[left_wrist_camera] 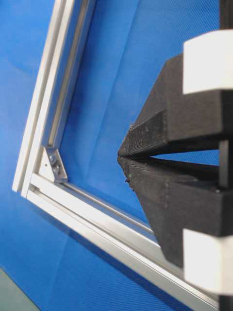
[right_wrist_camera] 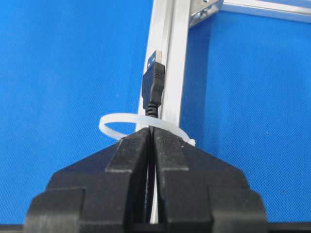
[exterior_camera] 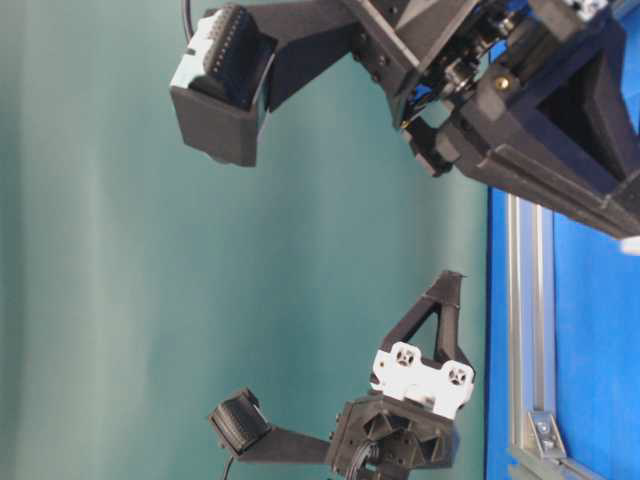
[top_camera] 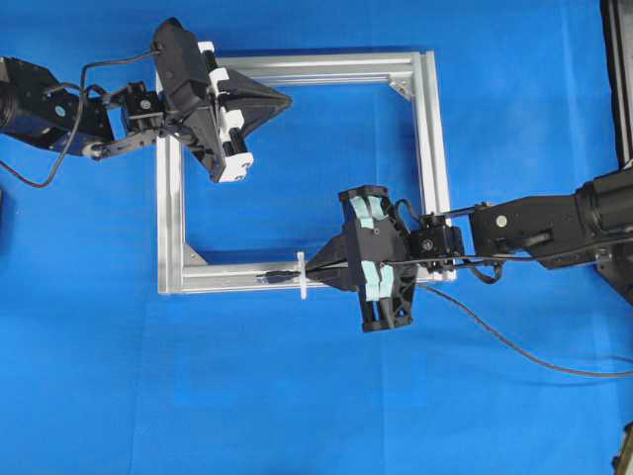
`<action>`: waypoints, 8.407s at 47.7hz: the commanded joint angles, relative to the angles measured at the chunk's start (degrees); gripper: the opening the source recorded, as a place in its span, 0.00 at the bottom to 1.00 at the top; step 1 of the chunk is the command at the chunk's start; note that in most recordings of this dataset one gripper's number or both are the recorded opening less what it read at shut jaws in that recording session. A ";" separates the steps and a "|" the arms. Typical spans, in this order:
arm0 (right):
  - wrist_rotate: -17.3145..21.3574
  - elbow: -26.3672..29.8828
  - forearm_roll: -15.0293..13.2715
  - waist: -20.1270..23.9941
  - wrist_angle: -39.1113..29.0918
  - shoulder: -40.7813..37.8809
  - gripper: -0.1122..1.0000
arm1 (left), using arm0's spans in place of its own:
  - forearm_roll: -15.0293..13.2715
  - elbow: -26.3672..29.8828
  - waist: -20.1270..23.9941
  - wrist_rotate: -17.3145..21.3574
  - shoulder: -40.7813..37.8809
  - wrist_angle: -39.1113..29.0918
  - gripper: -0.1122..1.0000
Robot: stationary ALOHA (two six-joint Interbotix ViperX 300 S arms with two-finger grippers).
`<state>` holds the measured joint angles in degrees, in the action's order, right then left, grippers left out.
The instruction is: Insert the wire through the string loop located in the center.
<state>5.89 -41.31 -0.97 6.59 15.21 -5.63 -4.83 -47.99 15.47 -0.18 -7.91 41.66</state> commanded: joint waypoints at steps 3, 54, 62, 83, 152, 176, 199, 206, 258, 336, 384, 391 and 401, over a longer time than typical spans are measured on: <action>0.00 1.05 0.00 0.18 0.70 0.70 0.08 | 0.18 0.26 -0.26 -0.18 1.58 0.18 0.10; 0.00 0.88 0.00 0.44 0.70 0.70 0.08 | 0.09 -1.85 -19.25 -0.79 2.64 -2.37 0.10; 0.00 0.88 0.00 0.53 0.79 0.70 0.08 | 0.09 -1.93 -24.17 -0.79 2.64 -2.46 0.10; -0.09 0.88 0.00 0.53 0.79 0.70 0.08 | 0.09 -1.41 -27.42 -0.09 2.46 -2.64 0.10; -0.09 0.79 -0.18 0.53 0.62 0.70 0.08 | 0.09 0.79 -27.42 -0.79 0.44 -10.81 0.91; -0.09 0.79 -0.09 0.53 0.53 0.70 0.08 | 0.09 1.76 -27.42 -0.79 0.09 -11.69 0.91; -0.09 0.79 -0.18 0.53 0.44 0.70 0.08 | 0.09 1.58 -27.42 -0.79 0.18 -11.69 0.91; -0.09 0.79 -0.09 0.53 0.44 0.70 0.08 | 0.09 1.67 -27.42 -0.79 0.18 -11.69 0.91; -0.26 0.88 -0.26 0.88 -0.79 0.70 0.08 | 0.00 1.85 -26.98 -0.79 0.18 -11.69 0.20; 0.00 0.26 0.00 2.99 -3.60 5.19 0.92 | 0.09 -24.52 -26.98 -2.72 27.42 -16.52 0.20; 0.18 0.35 0.44 3.78 -4.31 6.77 0.92 | 0.53 -30.32 -28.30 -4.75 38.76 -26.98 0.21; 0.18 0.26 0.44 3.78 -4.48 6.86 0.92 | 0.53 -30.32 -28.21 -5.36 38.76 -26.98 0.56; 0.18 0.26 0.44 3.78 -4.92 6.86 0.92 | 0.53 -30.41 -27.60 -5.10 39.02 -26.98 0.86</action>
<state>5.98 -41.40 -0.70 10.28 10.20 -0.44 -4.48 -79.10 -12.48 -5.36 30.85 14.41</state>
